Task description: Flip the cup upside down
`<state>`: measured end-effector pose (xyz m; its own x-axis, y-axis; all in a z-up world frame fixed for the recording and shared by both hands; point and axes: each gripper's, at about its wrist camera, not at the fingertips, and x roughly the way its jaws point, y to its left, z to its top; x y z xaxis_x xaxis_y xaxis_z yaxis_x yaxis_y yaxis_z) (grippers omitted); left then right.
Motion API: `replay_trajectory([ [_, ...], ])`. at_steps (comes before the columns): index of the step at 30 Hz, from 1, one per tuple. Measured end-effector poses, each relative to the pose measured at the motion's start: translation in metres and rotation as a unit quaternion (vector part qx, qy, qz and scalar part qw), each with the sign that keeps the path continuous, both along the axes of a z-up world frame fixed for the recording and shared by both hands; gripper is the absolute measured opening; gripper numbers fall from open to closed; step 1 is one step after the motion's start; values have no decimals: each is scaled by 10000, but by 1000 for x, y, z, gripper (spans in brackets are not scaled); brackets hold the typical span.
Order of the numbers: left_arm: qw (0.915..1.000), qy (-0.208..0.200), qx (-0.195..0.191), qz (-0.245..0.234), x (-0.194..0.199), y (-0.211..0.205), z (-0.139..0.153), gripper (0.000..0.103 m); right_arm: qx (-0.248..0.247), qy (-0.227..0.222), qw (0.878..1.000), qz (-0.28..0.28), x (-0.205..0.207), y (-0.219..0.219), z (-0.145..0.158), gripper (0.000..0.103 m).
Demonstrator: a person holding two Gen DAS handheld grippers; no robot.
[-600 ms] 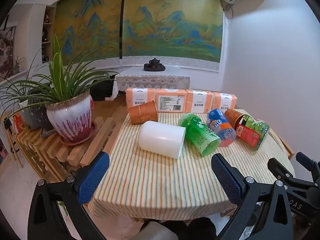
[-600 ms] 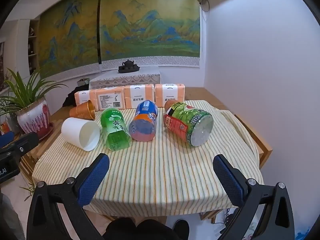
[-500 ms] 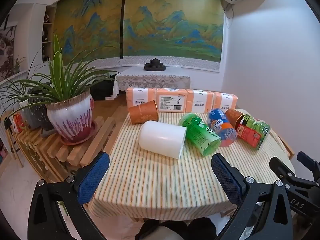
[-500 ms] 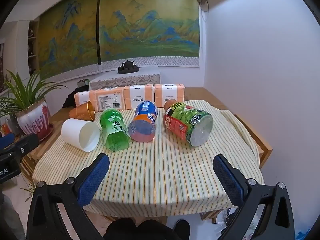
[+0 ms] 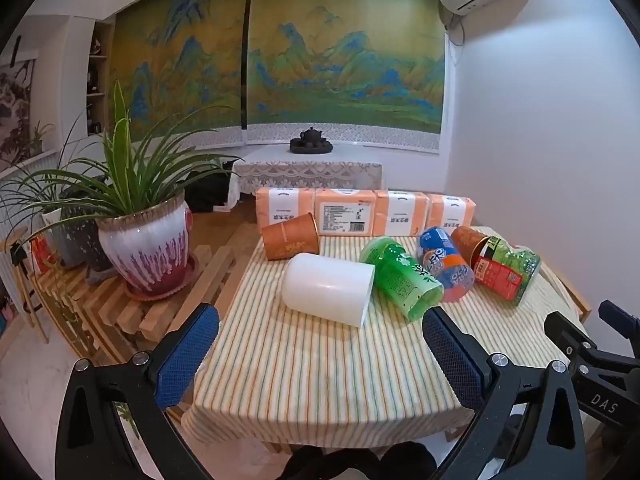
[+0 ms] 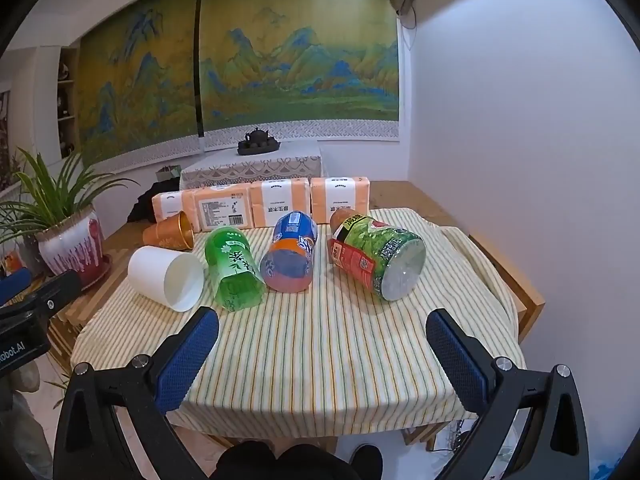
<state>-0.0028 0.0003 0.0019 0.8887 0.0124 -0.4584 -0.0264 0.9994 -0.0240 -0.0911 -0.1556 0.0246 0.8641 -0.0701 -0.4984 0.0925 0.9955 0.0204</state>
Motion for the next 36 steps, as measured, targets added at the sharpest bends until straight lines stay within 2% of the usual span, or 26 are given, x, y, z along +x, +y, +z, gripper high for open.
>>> replay_trajectory([
  [9, 9999, -26, 125, -28, -2, -5, 0, 103, 15, -80, 10000, -2, -2, -1, 4, 102],
  [36, 9999, 95, 79, -16, 6, 1, -6, 103, -15, -12, 10000, 36, 2, 1, 0, 102],
])
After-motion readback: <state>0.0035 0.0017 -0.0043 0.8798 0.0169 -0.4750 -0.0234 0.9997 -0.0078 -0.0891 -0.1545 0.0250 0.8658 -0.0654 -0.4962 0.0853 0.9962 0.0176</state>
